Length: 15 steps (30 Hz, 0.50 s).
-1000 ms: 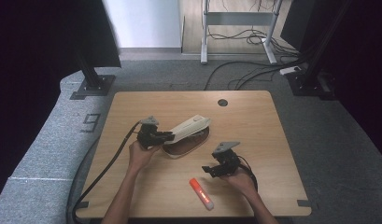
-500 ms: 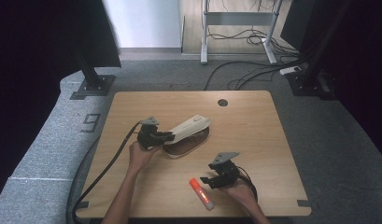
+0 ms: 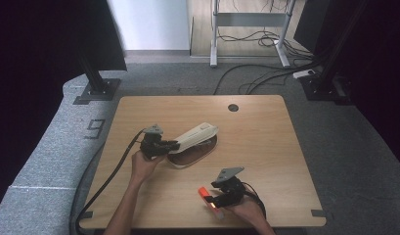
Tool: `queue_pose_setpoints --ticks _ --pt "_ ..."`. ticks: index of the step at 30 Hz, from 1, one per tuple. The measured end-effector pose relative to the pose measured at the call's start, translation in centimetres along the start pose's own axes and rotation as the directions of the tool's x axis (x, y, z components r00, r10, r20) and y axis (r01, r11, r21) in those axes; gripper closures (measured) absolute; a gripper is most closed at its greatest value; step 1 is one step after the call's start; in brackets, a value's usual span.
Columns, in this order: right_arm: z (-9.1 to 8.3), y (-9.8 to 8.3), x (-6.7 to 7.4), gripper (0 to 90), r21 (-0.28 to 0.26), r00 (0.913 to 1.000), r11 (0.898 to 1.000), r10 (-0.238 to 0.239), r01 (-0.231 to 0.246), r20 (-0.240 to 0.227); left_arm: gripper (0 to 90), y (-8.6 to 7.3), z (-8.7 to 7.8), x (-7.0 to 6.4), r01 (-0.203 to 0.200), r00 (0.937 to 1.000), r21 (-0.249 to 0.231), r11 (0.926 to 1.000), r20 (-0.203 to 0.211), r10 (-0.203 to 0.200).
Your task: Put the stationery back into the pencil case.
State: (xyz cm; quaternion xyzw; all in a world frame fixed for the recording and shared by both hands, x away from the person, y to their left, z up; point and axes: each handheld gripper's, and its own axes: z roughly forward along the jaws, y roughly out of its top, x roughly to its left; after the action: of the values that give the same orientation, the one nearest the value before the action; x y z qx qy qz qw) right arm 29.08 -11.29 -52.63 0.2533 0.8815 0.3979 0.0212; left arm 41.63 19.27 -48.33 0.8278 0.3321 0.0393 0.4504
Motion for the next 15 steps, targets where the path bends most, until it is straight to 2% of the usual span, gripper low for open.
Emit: queue_pose_setpoints --ticks 7,13,15 --pt "1.0 -0.5 0.9 43.3 0.047 0.9998 0.999 -0.020 0.020 0.004 77.3 -0.5 -0.4 -0.1 -0.002 1.0000 -0.007 1.0000 -0.006 0.002" --pt "1.2 -0.6 1.3 56.5 0.075 0.9980 0.996 -0.045 0.042 0.043 77.3 -0.8 -0.6 -0.1 -0.007 0.9999 -0.010 0.9999 -0.009 0.007" --pt "1.1 -0.5 1.3 63.2 0.089 0.9953 0.994 -0.070 0.063 0.067 77.2 -0.9 -0.6 -0.1 -0.010 0.9999 -0.009 0.9999 -0.009 0.010"
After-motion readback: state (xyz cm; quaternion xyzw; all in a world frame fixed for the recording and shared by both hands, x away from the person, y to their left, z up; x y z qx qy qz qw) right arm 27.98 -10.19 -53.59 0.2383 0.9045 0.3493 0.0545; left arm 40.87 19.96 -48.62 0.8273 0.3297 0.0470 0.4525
